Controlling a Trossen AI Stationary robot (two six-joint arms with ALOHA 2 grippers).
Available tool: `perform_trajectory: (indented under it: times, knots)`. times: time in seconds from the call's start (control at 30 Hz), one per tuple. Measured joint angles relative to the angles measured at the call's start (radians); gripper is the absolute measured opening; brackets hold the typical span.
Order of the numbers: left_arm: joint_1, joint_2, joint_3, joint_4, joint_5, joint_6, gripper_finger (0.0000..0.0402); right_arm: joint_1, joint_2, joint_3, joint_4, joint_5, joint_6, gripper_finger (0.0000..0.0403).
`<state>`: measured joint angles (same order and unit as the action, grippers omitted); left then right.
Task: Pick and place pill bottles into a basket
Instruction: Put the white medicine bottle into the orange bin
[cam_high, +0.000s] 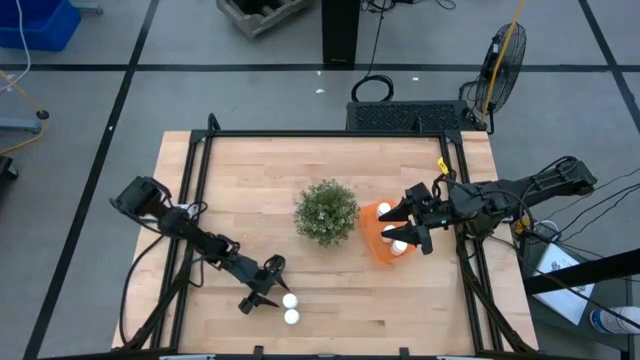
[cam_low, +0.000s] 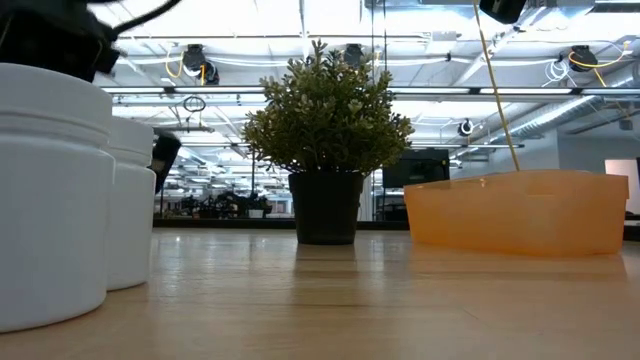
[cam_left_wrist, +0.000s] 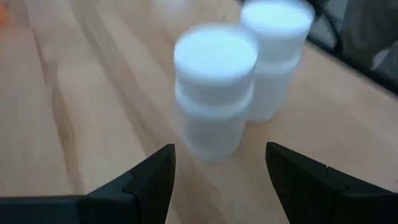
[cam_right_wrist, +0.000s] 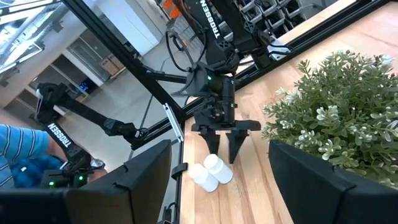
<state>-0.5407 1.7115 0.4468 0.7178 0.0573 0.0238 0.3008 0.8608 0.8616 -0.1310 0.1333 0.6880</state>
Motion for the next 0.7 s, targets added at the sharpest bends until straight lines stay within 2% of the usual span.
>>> perform_trajectory:
  times: [0.23,0.47,0.7]
  knots:
    - [0.013,0.007,-0.002,0.027,0.0,0.018,0.0255,0.0,0.0,0.0,0.0,0.0,-0.019,0.0262]
    - [0.037,0.007,0.002,0.07,0.053,0.024,0.0255,0.0,0.0,0.0,0.0,-0.001,-0.023,0.024]
    - [0.029,0.075,0.034,0.073,0.106,0.01,0.0255,0.0,0.0,0.0,-0.001,-0.003,-0.047,0.0229]
